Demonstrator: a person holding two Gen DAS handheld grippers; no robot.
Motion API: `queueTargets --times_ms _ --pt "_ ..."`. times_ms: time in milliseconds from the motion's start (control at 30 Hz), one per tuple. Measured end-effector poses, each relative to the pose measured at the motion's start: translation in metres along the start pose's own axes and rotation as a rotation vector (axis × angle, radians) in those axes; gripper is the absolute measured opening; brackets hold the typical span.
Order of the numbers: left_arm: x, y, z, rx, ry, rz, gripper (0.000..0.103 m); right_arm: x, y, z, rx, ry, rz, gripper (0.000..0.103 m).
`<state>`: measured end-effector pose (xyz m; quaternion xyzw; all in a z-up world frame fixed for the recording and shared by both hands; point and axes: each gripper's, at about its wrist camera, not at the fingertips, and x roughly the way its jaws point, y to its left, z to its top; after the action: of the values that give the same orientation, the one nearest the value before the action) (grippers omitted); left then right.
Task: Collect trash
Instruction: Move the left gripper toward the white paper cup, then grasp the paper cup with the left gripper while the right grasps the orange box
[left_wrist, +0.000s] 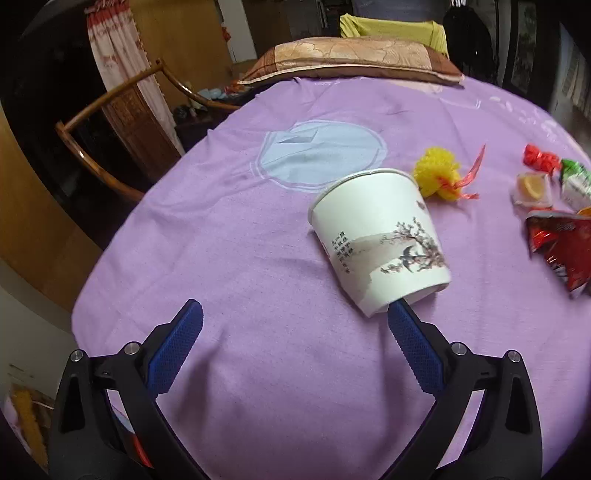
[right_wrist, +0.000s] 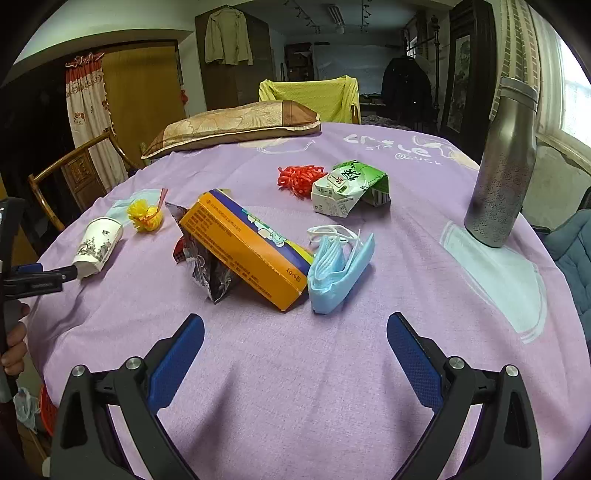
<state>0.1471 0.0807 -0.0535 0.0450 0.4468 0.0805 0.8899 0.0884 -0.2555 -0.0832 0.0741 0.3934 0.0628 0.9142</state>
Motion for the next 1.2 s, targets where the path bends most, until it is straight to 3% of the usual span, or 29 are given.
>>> queueTargets --times_ms 200,300,600,667,1200 --pt "-0.010 -0.028 0.010 0.042 -0.062 -0.081 0.096 0.003 -0.003 0.001 0.018 0.021 0.002 0.097" --pt "-0.001 -0.043 0.017 0.068 -0.068 -0.079 0.096 0.005 -0.004 0.001 0.026 0.024 0.002 0.097" --pt "0.043 -0.039 0.037 -0.006 0.048 -0.125 0.096 0.009 -0.005 0.003 0.035 0.040 0.004 0.097" --pt "0.059 -0.039 0.040 -0.005 0.119 -0.173 0.097 0.010 -0.004 0.003 0.033 0.045 -0.001 0.097" --pt "0.057 -0.043 0.037 0.014 0.109 -0.161 0.097 0.006 0.003 0.003 -0.003 0.030 -0.005 0.097"
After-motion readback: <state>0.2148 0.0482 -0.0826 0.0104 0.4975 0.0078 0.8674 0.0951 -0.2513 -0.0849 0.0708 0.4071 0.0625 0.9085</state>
